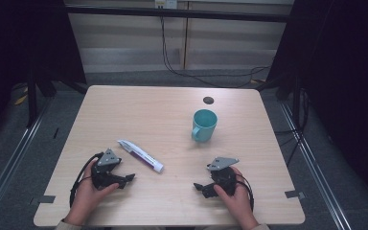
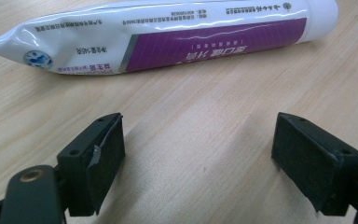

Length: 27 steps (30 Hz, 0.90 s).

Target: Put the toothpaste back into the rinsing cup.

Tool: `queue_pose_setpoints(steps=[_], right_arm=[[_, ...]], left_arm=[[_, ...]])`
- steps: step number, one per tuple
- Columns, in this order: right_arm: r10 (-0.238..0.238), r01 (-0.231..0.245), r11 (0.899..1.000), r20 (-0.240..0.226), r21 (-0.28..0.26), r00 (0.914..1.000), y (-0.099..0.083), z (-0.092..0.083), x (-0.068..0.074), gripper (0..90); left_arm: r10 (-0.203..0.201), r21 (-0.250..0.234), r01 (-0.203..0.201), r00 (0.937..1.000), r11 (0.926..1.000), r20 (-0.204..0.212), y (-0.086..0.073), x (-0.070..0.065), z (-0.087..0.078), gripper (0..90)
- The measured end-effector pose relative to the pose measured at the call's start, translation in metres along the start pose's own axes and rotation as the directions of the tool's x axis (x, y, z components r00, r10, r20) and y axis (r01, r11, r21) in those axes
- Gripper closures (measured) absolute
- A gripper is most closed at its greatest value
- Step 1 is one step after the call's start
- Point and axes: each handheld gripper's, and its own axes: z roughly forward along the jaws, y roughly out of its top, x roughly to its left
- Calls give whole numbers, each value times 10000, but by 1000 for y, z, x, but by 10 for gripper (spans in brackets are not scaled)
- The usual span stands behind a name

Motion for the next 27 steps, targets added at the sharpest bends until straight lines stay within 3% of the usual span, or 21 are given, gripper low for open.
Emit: queue_pose_setpoints(steps=[6,10,11,13,14,15,16,17,18,19,20,21,22,23,27], right_arm=[[6,-6,10000,3,2,10000,0,0,0,122],[7,-7,10000,3,1,10000,0,0,0,122],[7,-7,10000,3,1,10000,0,0,0,122],[10,-10,10000,2,1,10000,0,0,0,122],[10,-10,10000,1,2,10000,0,0,0,122],[10,-10,10000,1,2,10000,0,0,0,122],[1,-1,10000,1,-2,10000,0,0,0,122],[1,-1,10000,1,-2,10000,0,0,0,122],[10,-10,10000,1,-1,10000,0,0,0,122],[10,-10,10000,3,1,10000,0,0,0,122],[8,-8,10000,1,1,10000,0,0,0,122],[10,-10,10000,0,0,10000,0,0,0,122],[10,-10,10000,0,0,10000,0,0,0,122],[8,-8,10000,0,2,10000,0,0,0,122],[2,-2,10000,1,-1,10000,0,0,0,122]], left_arm=[[59,-45,-58,9999,10000,116,1,0,1,174],[782,755,-822,9955,9938,541,12,2,-1,232],[782,755,-822,9955,9938,541,12,2,-1,238],[1345,1175,-1404,9893,9831,565,20,-1,-1,237],[2027,1788,-2144,9758,9603,815,28,-1,-2,240],[2027,1788,-2144,9758,9603,815,28,-1,-2,243],[2345,1972,-2490,9675,9482,941,38,0,-4,245],[2345,1972,-2490,9675,9482,941,38,0,-4,245],[2592,2114,-2785,9590,9369,1148,49,3,-7,245],[2592,2114,-2785,9590,9369,1148,49,3,-7,245],[2709,2147,-2910,9553,9323,1184,56,4,-8,243],[2950,2382,-3146,9486,9189,1150,65,7,-8,240],[2950,2382,-3146,9486,9189,1150,65,7,-8,237],[3161,2706,-3369,9413,9018,1184,74,10,-7,237],[3134,2899,-3440,9381,8931,1477,83,15,-4,237]])
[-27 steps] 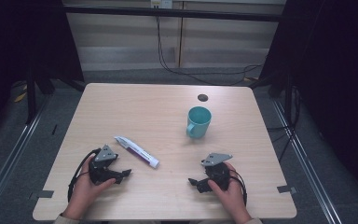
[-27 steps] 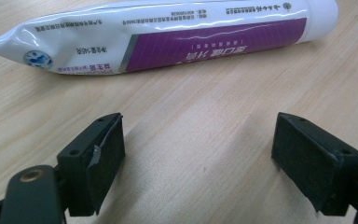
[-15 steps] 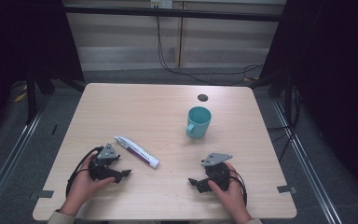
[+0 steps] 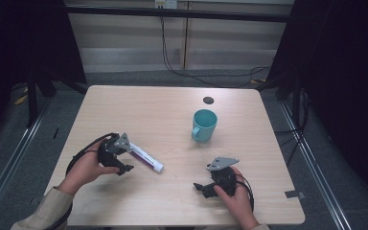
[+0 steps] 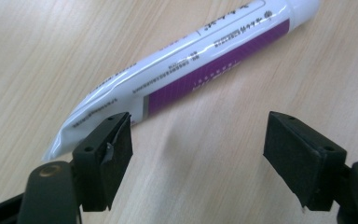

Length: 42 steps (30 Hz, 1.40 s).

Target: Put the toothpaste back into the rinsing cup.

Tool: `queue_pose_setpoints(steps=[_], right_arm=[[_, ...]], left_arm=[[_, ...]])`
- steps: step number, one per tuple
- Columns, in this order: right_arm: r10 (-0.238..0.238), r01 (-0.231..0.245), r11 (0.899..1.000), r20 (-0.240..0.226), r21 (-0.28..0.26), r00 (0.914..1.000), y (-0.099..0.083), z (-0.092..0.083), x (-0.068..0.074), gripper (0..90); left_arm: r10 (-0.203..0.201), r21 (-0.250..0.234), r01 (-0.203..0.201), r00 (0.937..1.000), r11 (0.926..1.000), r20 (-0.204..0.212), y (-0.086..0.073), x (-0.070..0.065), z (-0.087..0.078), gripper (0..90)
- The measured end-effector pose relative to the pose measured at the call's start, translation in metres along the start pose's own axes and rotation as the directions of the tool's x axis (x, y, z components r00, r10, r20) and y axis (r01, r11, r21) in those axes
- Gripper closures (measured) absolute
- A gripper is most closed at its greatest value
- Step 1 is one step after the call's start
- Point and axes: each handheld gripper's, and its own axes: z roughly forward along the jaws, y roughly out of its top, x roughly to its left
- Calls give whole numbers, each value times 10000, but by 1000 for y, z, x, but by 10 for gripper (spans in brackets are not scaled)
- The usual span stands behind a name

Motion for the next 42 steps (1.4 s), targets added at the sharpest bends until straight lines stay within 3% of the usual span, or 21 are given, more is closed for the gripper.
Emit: queue_pose_setpoints(steps=[2,5,9,11,16,17,22,25,29,34,36,39,40,41,42], right_arm=[[4,-4,10000,2,1,10000,0,0,0,122],[-4,4,10000,0,0,10000,0,0,0,122],[8,-8,10000,2,2,10000,0,0,0,122],[-5,5,10000,0,-2,10000,0,0,0,122],[8,-8,10000,1,1,10000,0,0,0,122],[6,-6,10000,1,1,10000,0,0,0,122],[4,-4,10000,0,2,10000,0,0,0,122],[6,-6,10000,-2,-1,10000,0,0,0,122],[5,-5,10000,-1,-1,10000,0,0,0,122],[-2,2,10000,-4,-3,10000,0,0,0,122],[7,-7,10000,-4,1,10000,0,0,0,122],[6,-6,10000,-2,0,10000,0,0,0,122],[5,-5,10000,-3,1,10000,0,0,0,122],[5,-5,10000,-3,1,10000,0,0,0,122],[3,-3,10000,-2,-3,10000,0,0,0,122]], left_arm=[[183,503,-183,9998,9986,0,6,6,2,237],[333,717,-337,9994,9969,67,10,9,3,237],[280,782,-294,9994,9965,191,16,15,5,238],[439,1014,-454,9989,9938,169,20,17,5,238],[706,1085,-739,9969,9913,336,31,24,8,240],[917,1320,-968,9948,9865,438,34,27,11,246],[1103,1455,-1189,9917,9822,656,38,30,18,258],[1279,1808,-1394,9891,9736,735,38,34,24,253],[1134,1856,-1268,9902,9744,813,38,41,25,259],[1344,1877,-1456,9884,9714,711,41,45,28,266],[1246,1863,-1381,9888,9727,820,42,46,30,266],[1412,1984,-1590,9848,9671,1009,41,47,36,266],[1579,2094,-1776,9816,9616,1073,40,48,39,264],[1579,2094,-1776,9816,9616,1073,40,48,39,257],[1825,2081,-2021,9771,9570,1095,40,47,40,260]])
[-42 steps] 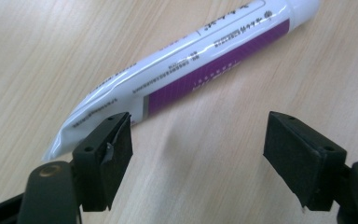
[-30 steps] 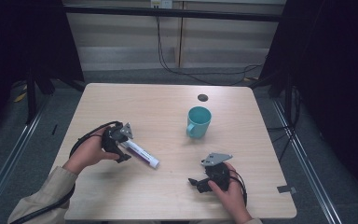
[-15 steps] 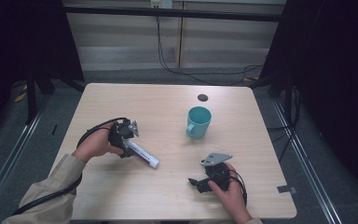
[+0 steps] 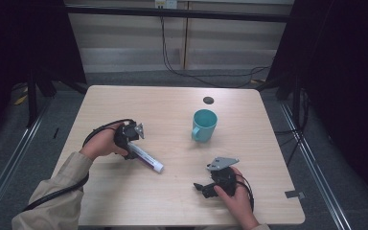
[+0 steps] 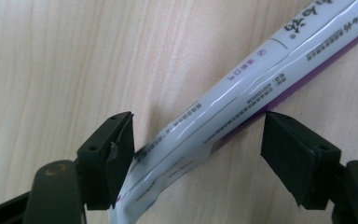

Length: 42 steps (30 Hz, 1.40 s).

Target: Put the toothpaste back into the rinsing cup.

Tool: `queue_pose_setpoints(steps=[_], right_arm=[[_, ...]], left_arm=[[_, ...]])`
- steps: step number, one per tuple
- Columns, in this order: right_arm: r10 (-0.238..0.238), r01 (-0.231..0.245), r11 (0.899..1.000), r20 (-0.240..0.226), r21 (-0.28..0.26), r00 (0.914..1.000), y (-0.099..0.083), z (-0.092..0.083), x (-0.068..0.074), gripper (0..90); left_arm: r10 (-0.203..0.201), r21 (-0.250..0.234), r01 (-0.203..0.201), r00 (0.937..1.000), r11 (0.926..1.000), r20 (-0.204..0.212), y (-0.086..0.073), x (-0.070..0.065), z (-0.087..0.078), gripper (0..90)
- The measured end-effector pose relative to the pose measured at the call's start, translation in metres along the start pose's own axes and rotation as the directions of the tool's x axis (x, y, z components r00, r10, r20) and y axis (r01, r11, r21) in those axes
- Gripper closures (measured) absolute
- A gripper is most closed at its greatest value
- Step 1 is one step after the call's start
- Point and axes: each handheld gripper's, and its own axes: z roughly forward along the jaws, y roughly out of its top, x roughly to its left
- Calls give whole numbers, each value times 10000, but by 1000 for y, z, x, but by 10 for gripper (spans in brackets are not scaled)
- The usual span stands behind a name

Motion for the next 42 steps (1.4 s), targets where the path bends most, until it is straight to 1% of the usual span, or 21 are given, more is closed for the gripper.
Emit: queue_pose_setpoints(steps=[5,8,11,12,13,14,15,16,18,20,24,26,28,32,33,34,35,38,39,40,42], right_arm=[[0,0,10000,0,0,10000,0,0,0,122],[-4,4,10000,-2,-1,10000,0,0,0,122],[-6,6,10000,-3,-2,10000,0,0,0,122],[3,-3,10000,-1,2,10000,0,0,0,122],[3,-3,10000,-1,2,10000,0,0,0,122],[3,-3,10000,-1,2,10000,0,0,0,122],[2,-2,10000,-1,0,10000,0,0,0,122],[5,-5,10000,-2,1,10000,0,0,0,122],[5,-5,10000,-2,2,10000,0,0,0,123],[-5,5,10000,-4,-4,10000,0,0,0,122],[3,-3,10000,-3,2,10000,0,0,0,122],[-6,6,10000,-4,-3,10000,0,0,0,122],[0,0,10000,-1,-1,10000,0,0,0,122],[-7,7,10000,-4,-3,10000,0,0,0,122],[4,-4,10000,-3,0,10000,0,0,0,122],[4,-4,10000,-3,0,10000,0,0,0,122],[5,-5,10000,-1,2,10000,0,0,0,122],[6,-6,10000,-2,2,10000,0,0,0,122],[0,0,10000,-3,1,10000,0,0,0,122],[3,-3,10000,-3,-1,10000,0,0,0,122],[5,-5,10000,-3,2,10000,0,0,0,122]], left_arm=[[234,84,-234,9997,9997,71,-2,-2,4,299],[660,302,-657,9978,9974,-67,-3,-4,7,361],[668,398,-669,9978,9970,30,-3,-5,6,403],[743,407,-745,9972,9964,64,-4,-5,6,486],[575,508,-586,9981,9970,242,-4,-5,4,522],[575,508,-586,9981,9970,242,-4,-5,4,566],[557,387,-579,9968,9976,566,-4,-6,2,621],[355,398,-379,9976,9985,593,-3,-7,-1,642],[389,176,-404,9960,9990,801,-4,-8,-4,745],[477,255,-496,9964,9984,698,-3,-11,-4,751],[378,272,-394,9976,9989,578,-2,-11,-4,731],[222,214,-233,9985,9995,499,-4,-11,-1,689],[-229,396,197,9964,9990,818,-4,-10,7,620],[-362,243,340,9942,9991,1011,-2,-8,7,656],[-708,43,708,9911,9975,1124,-1,-9,6,695],[-708,43,708,9911,9975,1124,-1,-9,6,757],[-1039,19,1046,9860,9945,1304,0,-10,5,765],[-1262,140,1254,9833,9920,1311,1,-12,4,782],[-1291,107,1287,9837,9916,1250,2,-13,4,784],[-1393,-67,1415,9809,9899,1354,2,-14,3,786],[-1305,-145,1336,9825,9909,1330,3,-15,2,786]])
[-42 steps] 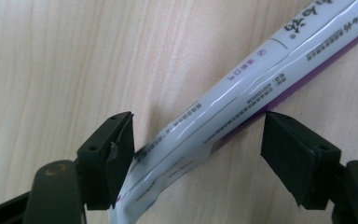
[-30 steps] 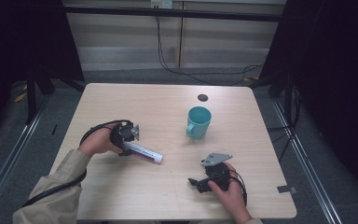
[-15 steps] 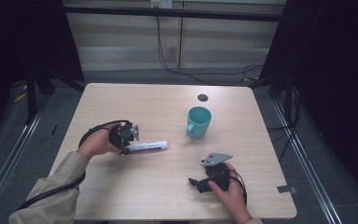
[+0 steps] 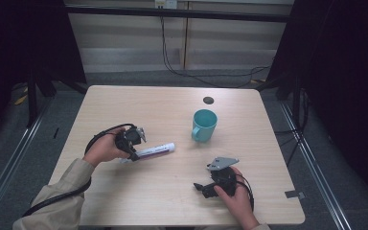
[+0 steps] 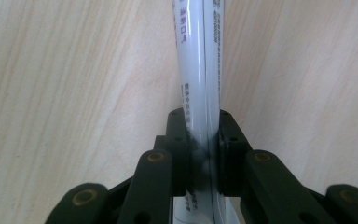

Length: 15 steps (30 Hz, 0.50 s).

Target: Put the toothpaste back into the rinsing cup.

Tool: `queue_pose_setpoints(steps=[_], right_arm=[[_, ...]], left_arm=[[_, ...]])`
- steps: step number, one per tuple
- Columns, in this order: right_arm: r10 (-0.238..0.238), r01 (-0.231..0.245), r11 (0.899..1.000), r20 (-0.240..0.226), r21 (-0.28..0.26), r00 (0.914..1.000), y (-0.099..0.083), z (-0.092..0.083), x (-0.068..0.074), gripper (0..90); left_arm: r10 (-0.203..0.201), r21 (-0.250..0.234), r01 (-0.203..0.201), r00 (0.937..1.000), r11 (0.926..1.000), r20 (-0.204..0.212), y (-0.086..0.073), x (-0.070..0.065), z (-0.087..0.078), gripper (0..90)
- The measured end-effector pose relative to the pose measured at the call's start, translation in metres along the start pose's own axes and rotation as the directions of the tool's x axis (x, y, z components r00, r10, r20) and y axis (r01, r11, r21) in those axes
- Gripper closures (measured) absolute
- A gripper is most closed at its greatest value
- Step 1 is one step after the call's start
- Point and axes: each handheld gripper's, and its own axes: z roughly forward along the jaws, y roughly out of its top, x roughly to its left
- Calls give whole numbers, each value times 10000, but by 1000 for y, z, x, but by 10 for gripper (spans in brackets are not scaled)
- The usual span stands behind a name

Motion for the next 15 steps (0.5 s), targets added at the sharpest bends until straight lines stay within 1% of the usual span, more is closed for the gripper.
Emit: queue_pose_setpoints(steps=[1,2,3,4,5,6,7,9,10,11,12,14,15], right_arm=[[0,0,10000,-2,-1,10000,0,0,0,122],[-3,3,10000,-5,2,10000,0,0,0,122],[-21,21,10000,-29,15,10000,0,0,0,122],[-21,21,10000,-29,15,10000,0,0,0,122],[-27,27,10000,-36,18,10000,0,0,0,122],[-33,33,10000,-39,18,10000,0,0,0,122],[-33,33,10000,-41,19,10000,0,0,0,122],[-46,46,10000,-53,23,10000,0,0,-1,122],[-71,71,10000,-72,57,9999,0,-1,-1,127],[-67,68,9998,-81,166,9999,1,-1,-1,132],[-67,68,9998,-81,166,9999,1,-1,-1,132],[-257,259,9989,-72,390,9996,4,-3,-1,144],[-478,482,9977,-85,485,9988,9,-5,-1,147]], left_arm=[[74,-42,-74,9999,10000,75,1,-1,-3,786],[138,-45,-138,9999,9999,-71,2,-3,-5,786],[25,-173,-25,10000,9998,-15,4,-3,-11,786],[25,-173,-25,10000,9998,-15,4,-3,-11,786],[164,-223,-169,9996,9996,-221,5,-5,-13,786],[221,-171,-224,9995,9996,-215,6,-5,-16,785],[353,-155,-358,9989,9992,-316,7,-9,-20,785],[385,-217,-393,9986,9990,-354,8,-11,-22,785],[526,-360,-542,9977,9979,-437,8,-15,-24,785],[526,-360,-542,9977,9979,-437,8,-15,-24,785],[522,-408,-537,9980,9977,-357,9,-16,-25,785],[618,-450,-634,9974,9970,-360,10,-19,-28,785],[734,-422,-750,9966,9963,-383,11,-21,-29,784]])
